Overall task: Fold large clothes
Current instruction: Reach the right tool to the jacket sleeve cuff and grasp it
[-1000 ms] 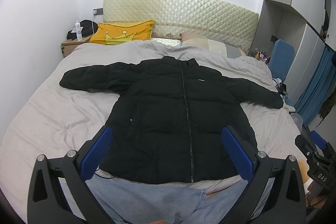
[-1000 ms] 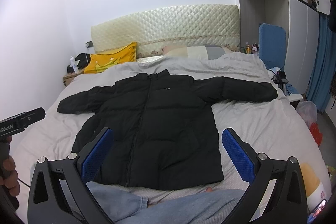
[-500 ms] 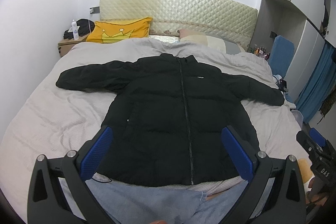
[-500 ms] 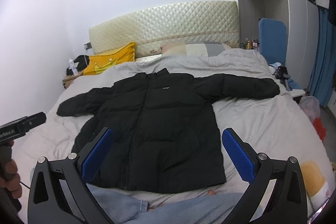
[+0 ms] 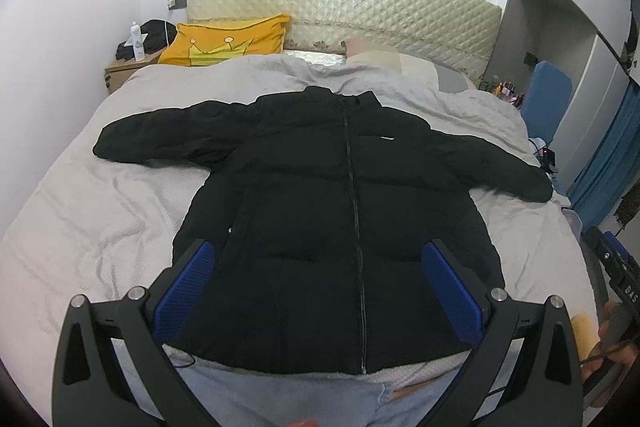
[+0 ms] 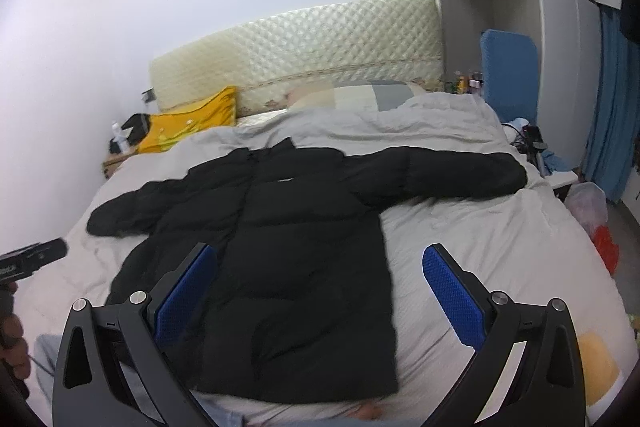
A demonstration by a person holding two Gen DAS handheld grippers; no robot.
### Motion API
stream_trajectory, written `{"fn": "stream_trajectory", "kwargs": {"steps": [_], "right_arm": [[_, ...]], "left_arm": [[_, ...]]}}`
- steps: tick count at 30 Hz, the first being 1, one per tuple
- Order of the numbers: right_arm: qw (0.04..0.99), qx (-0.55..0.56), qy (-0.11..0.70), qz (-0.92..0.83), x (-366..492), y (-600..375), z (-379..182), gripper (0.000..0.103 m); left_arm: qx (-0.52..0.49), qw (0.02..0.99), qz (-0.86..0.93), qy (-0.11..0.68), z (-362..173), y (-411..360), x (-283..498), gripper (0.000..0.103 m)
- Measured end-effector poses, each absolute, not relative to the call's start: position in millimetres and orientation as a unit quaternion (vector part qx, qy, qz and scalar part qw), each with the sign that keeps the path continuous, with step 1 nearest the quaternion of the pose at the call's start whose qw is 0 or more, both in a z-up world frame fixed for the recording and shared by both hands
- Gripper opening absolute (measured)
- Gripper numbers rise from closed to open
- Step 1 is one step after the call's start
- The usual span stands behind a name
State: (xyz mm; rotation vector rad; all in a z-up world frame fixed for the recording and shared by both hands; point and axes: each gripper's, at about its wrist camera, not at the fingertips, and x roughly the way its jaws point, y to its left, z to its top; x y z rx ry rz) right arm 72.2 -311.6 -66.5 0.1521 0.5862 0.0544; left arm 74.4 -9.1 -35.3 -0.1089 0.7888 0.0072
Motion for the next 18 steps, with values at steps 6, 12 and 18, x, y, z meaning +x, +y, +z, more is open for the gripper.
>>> {"fn": "stream_trajectory", "kwargs": {"steps": [6,12,18], "right_arm": [[0.956,0.08,0.283,0.01,107,-344,-82,0.103],[0.958,0.107,0.267,-0.006,148,-392,-106,0.103],[0.948,0.141,0.284,-0.025,201,-453,-144,0.101]], "left_arm": [[-0.047,0.92,0.008,0.389,-42,-18,100,0.103],[-0.044,0.918,0.018,0.394,-50,-24,126,0.103],[-0.044,0.917,0.026,0.396,-58,-26,147,0.103]]}}
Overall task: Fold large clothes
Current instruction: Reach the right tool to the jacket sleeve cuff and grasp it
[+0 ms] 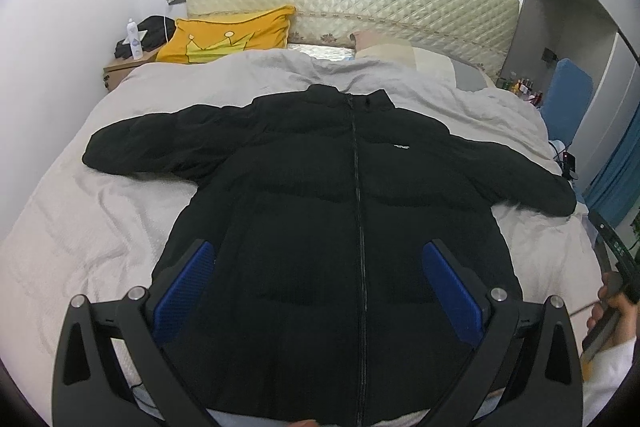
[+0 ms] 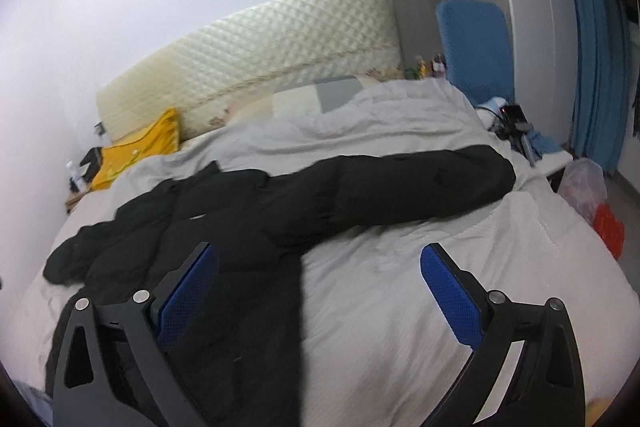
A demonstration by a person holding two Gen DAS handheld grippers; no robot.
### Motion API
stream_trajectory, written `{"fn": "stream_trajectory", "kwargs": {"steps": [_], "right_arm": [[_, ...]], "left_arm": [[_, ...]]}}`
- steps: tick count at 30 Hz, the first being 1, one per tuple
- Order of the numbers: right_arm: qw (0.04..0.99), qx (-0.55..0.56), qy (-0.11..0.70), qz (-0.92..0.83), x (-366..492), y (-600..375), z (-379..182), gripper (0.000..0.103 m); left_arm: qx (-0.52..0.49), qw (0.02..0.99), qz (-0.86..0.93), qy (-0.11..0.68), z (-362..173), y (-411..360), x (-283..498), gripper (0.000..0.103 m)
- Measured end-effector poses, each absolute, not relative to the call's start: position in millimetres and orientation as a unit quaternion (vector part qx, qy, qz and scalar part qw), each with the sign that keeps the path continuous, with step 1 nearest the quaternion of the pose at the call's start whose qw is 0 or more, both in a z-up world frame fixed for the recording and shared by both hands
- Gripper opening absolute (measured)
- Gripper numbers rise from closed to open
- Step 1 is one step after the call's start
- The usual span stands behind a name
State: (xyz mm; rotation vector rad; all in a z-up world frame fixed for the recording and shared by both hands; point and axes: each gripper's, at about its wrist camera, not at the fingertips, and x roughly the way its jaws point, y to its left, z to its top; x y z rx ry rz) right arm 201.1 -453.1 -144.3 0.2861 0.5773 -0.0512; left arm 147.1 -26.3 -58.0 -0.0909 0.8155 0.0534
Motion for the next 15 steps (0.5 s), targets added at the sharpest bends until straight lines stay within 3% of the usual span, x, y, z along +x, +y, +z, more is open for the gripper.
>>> {"fn": "stream_trajectory", "kwargs": {"steps": [15], "right_arm": [[0.891,0.313,0.309,-0.109,305,-601,-265,0.095]], "left_arm": [[-0.035,0.905,0.038,0.421,-97,-25,205,0.103]]}}
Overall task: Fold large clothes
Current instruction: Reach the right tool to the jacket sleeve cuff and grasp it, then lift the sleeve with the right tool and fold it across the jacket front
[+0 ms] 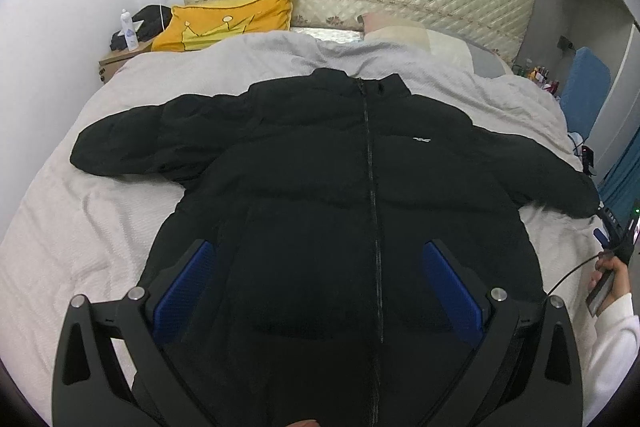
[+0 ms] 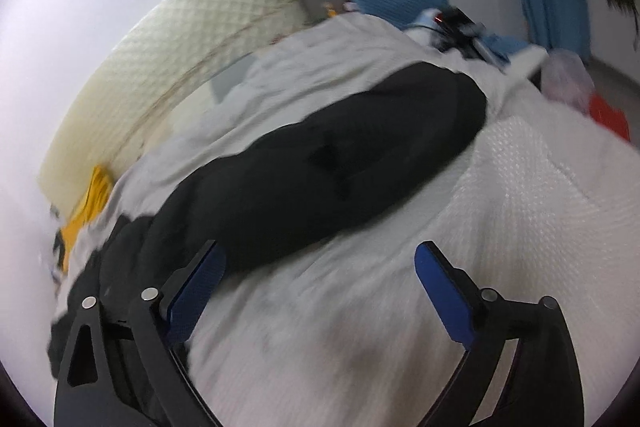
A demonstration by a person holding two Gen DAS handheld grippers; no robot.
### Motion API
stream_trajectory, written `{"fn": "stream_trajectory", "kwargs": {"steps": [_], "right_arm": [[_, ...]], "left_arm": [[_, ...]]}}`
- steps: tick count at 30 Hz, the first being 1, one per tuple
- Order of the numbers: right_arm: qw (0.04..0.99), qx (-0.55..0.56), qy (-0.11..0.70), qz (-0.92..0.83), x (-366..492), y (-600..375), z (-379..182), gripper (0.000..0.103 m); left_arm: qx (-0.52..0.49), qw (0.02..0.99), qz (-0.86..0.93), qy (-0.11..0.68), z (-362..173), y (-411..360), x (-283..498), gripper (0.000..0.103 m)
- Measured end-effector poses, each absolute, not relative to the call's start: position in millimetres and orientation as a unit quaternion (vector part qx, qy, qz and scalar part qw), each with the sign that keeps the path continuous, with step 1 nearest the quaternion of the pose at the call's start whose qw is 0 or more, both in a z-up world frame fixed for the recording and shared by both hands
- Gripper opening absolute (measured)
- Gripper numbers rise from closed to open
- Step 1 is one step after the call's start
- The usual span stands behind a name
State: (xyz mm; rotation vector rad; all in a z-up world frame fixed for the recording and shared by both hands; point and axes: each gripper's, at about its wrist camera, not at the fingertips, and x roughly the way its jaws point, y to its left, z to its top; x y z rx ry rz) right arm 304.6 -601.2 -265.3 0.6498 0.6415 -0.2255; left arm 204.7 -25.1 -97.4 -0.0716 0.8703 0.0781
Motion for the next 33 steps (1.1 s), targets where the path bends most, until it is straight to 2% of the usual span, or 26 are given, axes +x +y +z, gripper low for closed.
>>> {"fn": "stream_trajectory", "kwargs": {"steps": [10,16,19,20,21,22,23,25,28,33], "right_arm": [[0.848,0.451,0.234,-0.152,348,-689,-320,0.095],[0.847,0.466,0.201,-0.159,367,-715,-326,0.091],[0.848,0.468,0.193,-0.159,371,-722,-327,0.08],[0.848,0.468,0.19,-0.16,373,-724,-327,0.067],[0.847,0.47,0.189,-0.161,373,-725,-328,0.058],[0.844,0.475,0.188,-0.162,373,-728,-329,0.039],[0.844,0.478,0.185,-0.161,372,-729,-329,0.028],[0.85,0.469,0.181,-0.156,370,-729,-324,0.017],[0.87,0.425,0.188,-0.163,366,-721,-301,0.008],[0.888,0.391,0.177,-0.167,351,-718,-258,0.005]], "left_arm": [[-0.027,0.896,0.052,0.441,-129,-29,245,0.103],[-0.029,0.89,0.064,0.45,-143,-27,261,0.103],[-0.034,0.888,0.068,0.454,-145,-26,264,0.103],[-0.036,0.888,0.067,0.454,-145,-26,265,0.103],[-0.035,0.888,0.067,0.454,-145,-26,265,0.103],[-0.034,0.887,0.068,0.455,-145,-26,265,0.103],[-0.034,0.887,0.068,0.455,-144,-25,265,0.103],[-0.034,0.887,0.068,0.455,-144,-25,265,0.103],[-0.034,0.888,0.066,0.453,-139,-24,263,0.103],[-0.032,0.893,0.063,0.445,-122,-19,250,0.103]]}}
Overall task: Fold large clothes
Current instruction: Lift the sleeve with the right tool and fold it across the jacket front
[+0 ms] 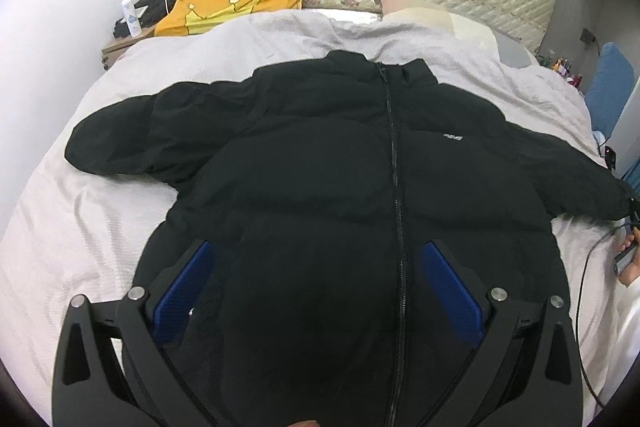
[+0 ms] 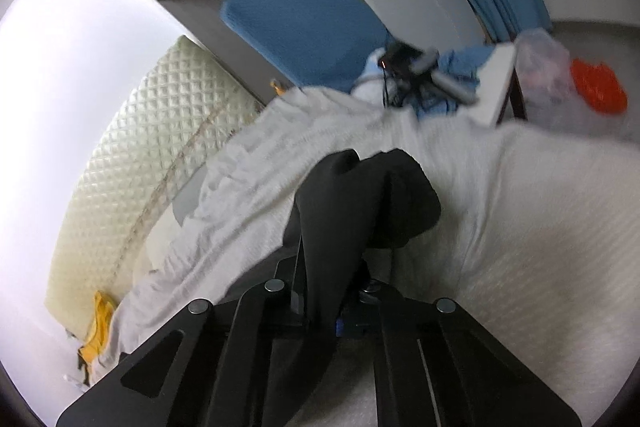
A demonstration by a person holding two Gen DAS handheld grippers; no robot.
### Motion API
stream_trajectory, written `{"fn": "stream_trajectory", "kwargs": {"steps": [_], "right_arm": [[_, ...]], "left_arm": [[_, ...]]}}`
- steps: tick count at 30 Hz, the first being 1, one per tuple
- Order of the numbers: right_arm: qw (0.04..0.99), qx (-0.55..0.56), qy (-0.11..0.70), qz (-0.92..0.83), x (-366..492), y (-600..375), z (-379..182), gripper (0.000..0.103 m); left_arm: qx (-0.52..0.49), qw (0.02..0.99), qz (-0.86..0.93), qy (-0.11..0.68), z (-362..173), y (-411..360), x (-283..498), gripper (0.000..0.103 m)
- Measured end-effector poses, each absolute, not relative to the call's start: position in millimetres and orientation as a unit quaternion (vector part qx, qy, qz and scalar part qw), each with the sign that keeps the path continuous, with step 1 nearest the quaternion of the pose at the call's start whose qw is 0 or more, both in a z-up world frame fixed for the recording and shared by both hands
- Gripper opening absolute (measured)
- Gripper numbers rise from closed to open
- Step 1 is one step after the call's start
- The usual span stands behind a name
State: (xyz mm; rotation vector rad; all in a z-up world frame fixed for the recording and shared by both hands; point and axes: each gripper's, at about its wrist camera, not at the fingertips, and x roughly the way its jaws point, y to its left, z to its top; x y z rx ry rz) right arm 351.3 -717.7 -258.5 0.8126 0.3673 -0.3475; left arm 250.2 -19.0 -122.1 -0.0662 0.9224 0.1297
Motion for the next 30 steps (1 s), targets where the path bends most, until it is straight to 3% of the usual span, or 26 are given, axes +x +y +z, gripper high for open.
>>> {"fn": "stream_trajectory", "kwargs": {"steps": [11,19,30], "right_arm": [[0.929,0.301,0.158,-0.145,330,-672,-143,0.004],[0.97,0.15,0.156,-0.113,332,-578,-50,0.004],[0.988,0.093,0.12,-0.02,339,-456,30,0.005]], "left_arm": [[-0.026,0.905,0.057,0.42,-74,-4,211,0.103],[-0.024,0.916,0.044,0.399,-43,-1,180,0.103],[-0.029,0.928,0.043,0.369,-17,18,149,0.103]]}}
